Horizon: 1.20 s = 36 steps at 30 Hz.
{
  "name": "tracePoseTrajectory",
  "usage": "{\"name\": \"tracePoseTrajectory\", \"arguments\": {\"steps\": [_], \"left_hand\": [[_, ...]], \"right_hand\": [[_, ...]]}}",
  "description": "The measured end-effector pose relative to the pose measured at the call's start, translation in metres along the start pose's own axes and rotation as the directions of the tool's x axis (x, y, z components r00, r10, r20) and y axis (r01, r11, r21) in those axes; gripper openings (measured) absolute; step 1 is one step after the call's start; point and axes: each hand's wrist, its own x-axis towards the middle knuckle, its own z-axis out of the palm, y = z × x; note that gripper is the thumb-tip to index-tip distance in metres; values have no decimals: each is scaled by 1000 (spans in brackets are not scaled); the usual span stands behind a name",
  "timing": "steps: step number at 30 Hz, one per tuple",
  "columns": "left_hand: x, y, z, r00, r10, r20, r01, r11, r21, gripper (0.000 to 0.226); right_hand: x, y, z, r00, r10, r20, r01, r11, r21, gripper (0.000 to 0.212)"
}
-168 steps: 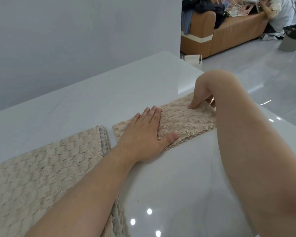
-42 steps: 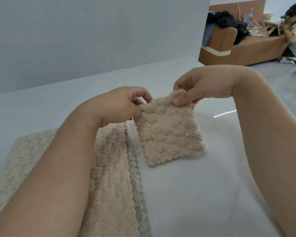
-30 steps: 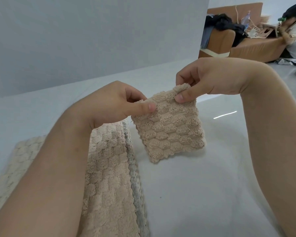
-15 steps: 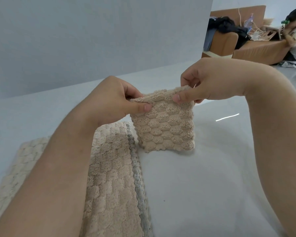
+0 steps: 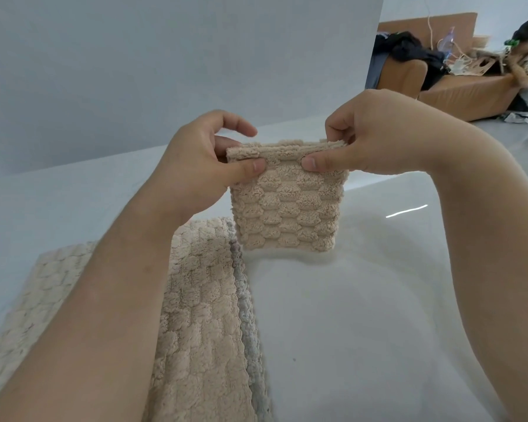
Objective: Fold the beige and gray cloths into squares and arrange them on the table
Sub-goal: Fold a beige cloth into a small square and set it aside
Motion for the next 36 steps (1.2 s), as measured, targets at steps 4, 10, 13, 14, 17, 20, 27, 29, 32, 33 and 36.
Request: {"name": "tracePoseTrajectory", "arguments": {"steps": [4,10,13,14,17,20,27,29,32,33,36], "left_hand": [[1,-2,3,1000,-25,-5,25,999,-21,38],[3,-9,1,997,-60,-39,54,988,-143,39],[5,-9,0,998,-60,-3,59,985,-165,39],[7,-10,0,998,-54,13,55,983,-174,34],[7,-9,4,999,-41,34,47,976,-213,17],[7,-11,7,999,-40,12,42,970,-241,23],[8,-7,19,989,-130,-70,95,923,-372,20],[8,-6,23,983,-167,-81,119,903,-413,19],[9,-5,28,972,-203,-118,131,885,-447,17],[9,-5,29,966,-217,-142,132,883,-450,17],[13,-11,33,939,-248,-238,130,897,-423,32]], "right_hand": [[1,-3,4,1000,2,-2,-2,1000,-19,61],[3,0,5,999,-11,-50,14,998,62,47],[5,5,5,998,-5,-55,12,991,133,43],[6,7,6,998,-4,-57,12,989,149,41],[7,11,5,998,-6,-59,18,977,215,33],[9,14,7,998,-1,-70,19,962,271,30],[11,16,13,999,44,-19,-27,852,523,40],[14,17,17,998,54,15,-49,727,685,44],[18,16,22,991,97,93,-131,528,839,51],[19,15,24,989,109,101,-141,492,859,46],[24,7,36,984,178,25,-111,492,864,29]]}}
